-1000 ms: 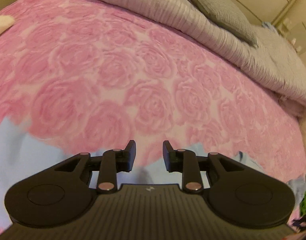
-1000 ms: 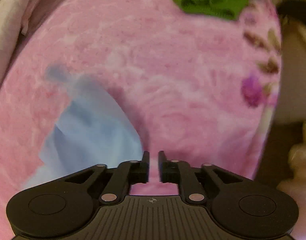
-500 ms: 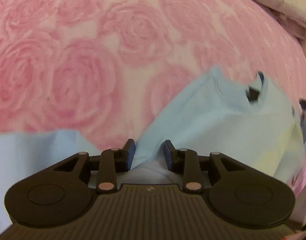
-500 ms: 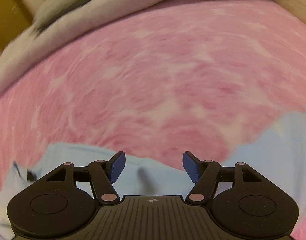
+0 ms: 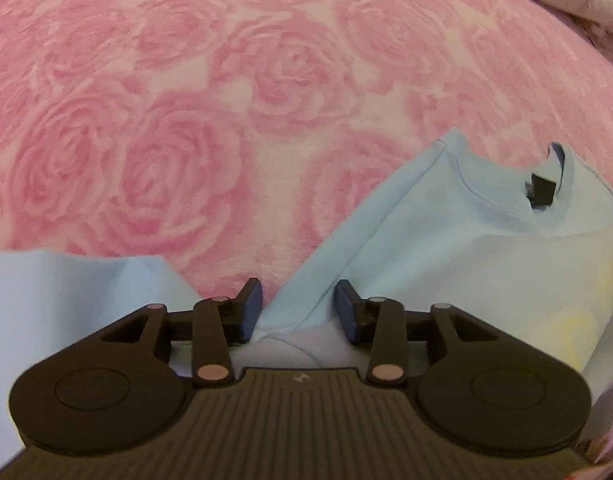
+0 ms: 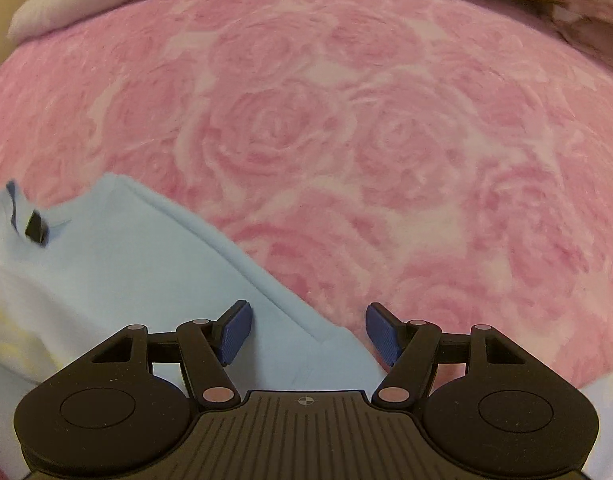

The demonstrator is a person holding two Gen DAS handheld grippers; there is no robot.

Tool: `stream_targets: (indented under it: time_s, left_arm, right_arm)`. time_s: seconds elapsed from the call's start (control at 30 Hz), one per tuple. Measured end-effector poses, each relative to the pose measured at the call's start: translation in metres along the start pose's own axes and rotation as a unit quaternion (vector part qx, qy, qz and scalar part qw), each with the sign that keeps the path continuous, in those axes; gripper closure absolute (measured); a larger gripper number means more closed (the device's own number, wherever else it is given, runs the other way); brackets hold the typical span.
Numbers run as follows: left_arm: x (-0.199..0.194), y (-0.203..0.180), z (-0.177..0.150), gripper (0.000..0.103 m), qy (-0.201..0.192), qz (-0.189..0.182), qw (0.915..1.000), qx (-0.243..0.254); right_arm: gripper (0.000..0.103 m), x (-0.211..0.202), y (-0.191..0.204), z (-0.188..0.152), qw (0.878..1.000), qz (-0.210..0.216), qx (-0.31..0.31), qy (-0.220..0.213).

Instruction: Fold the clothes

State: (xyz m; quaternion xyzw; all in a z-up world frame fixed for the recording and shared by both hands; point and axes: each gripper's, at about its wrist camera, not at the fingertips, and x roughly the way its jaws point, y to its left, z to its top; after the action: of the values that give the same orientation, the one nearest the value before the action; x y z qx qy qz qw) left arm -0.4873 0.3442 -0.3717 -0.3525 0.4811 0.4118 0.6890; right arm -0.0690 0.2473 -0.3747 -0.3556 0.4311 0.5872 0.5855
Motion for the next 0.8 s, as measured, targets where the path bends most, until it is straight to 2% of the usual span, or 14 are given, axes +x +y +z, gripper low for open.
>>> stream_targets:
  time_s: [0.03, 0.07, 0.1, 0.13, 0.2, 0.27, 0.37, 0.47, 0.53, 0.63, 0.67, 0.73, 0.77, 0.8]
  left_arm:
    - [-0.001, -0.002, -0.002, 0.083, -0.008, -0.001, 1.0000, 0.003]
    - [-0.003, -0.003, -0.004, 0.095, -0.016, -0.003, 0.9998, 0.006]
    - [-0.004, -0.005, -0.006, 0.096, -0.024, -0.004, 0.9997, 0.009]
    - [-0.006, -0.010, -0.005, 0.097, -0.033, 0.006, 0.9993, 0.017]
    - [-0.018, -0.016, 0.002, 0.098, -0.079, 0.023, 0.9964, 0.022]
    - [-0.039, -0.013, 0.019, 0.098, -0.137, 0.022, 0.9903, 0.008]
    - [-0.065, -0.015, 0.058, 0.098, -0.207, 0.016, 0.9778, 0.026]
    - [-0.078, -0.017, 0.114, 0.097, -0.282, 0.022, 0.9576, 0.053]
    - [-0.080, -0.018, 0.149, 0.094, -0.310, 0.017, 0.9499, 0.036]
    - [-0.076, -0.014, 0.174, 0.086, -0.300, 0.013, 0.9539, 0.009]
    - [-0.074, -0.013, 0.183, 0.087, -0.296, 0.012, 0.9551, 0.000]
    - [-0.075, -0.008, 0.166, 0.081, -0.288, 0.000, 0.9576, -0.008]
    - [-0.074, -0.005, 0.155, 0.080, -0.281, -0.007, 0.9596, -0.013]
    - [-0.070, 0.000, 0.138, 0.080, -0.257, -0.023, 0.9658, -0.024]
  right_arm:
    - [0.040, 0.000, 0.003, -0.001, 1.000, 0.004, -0.010, -0.002]
    - [0.051, -0.001, 0.006, -0.001, 1.000, 0.004, -0.021, -0.001]
    - [0.077, -0.001, 0.009, -0.002, 0.999, 0.004, -0.032, 0.000]
    - [0.095, -0.004, 0.012, 0.000, 0.999, 0.001, -0.042, -0.006]
    - [0.096, -0.018, 0.019, 0.006, 0.998, -0.011, -0.058, -0.034]
    - [0.097, -0.031, 0.026, 0.012, 0.995, -0.024, -0.074, -0.062]
    - [0.097, -0.054, 0.030, 0.039, 0.986, -0.059, -0.078, -0.136]
    - [0.096, -0.072, 0.033, 0.072, 0.968, -0.098, -0.077, -0.216]
    - [0.096, -0.077, 0.031, 0.076, 0.970, -0.090, -0.044, -0.222]
    - [0.091, -0.080, 0.026, 0.072, 0.976, -0.058, 0.021, -0.208]
    - [0.083, -0.081, 0.024, 0.070, 0.977, -0.048, 0.043, -0.203]
    - [0.051, -0.083, 0.020, 0.067, 0.977, -0.027, 0.087, -0.192]
    - [0.047, -0.084, 0.018, 0.066, 0.976, -0.016, 0.109, -0.186]
    - [0.045, -0.085, 0.017, 0.065, 0.975, -0.006, 0.130, -0.181]
